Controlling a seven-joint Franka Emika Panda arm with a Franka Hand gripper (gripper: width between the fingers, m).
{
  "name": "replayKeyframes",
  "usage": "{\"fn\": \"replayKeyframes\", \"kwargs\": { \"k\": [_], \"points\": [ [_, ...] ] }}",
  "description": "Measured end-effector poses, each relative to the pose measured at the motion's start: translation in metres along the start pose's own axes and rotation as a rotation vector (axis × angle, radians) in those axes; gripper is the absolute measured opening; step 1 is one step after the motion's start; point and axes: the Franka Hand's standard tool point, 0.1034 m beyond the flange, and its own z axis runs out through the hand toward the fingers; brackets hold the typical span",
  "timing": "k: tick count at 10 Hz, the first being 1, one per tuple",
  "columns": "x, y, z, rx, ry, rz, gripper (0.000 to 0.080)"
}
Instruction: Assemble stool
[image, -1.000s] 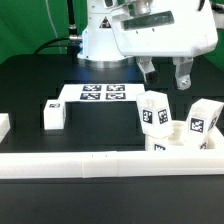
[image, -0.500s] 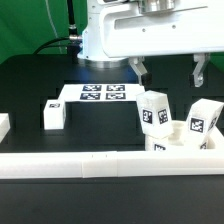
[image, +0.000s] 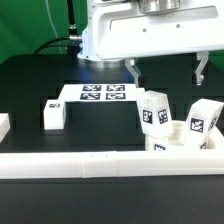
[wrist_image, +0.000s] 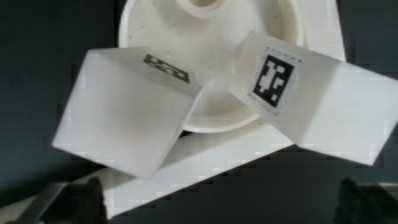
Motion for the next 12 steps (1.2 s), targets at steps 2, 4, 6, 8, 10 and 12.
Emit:
{"fn": "replayKeyframes", "kwargs": {
  "k": [2, 4, 6, 8, 10, 12],
  "points": [
    [0.002, 0.005, 0.000, -0.017, -0.001, -0.200, 0.0649],
    [0.000, 0.009, 0.002, -0.025, -0.007, -0.308, 0.0649],
    [0.000, 0.011, 0.002, -0.035, -0.010, -0.438, 0.0649],
    [0.001, 0.014, 0.001, -0.042, -0.013, -0.557, 0.0649],
    [-0.002, 0.012, 0.003, -0.042, -0.021, -0.563, 0.0649],
    [-0.011, 0.012, 0.006, -0.039, -0.073, -0.548, 0.0649]
  ]
}}
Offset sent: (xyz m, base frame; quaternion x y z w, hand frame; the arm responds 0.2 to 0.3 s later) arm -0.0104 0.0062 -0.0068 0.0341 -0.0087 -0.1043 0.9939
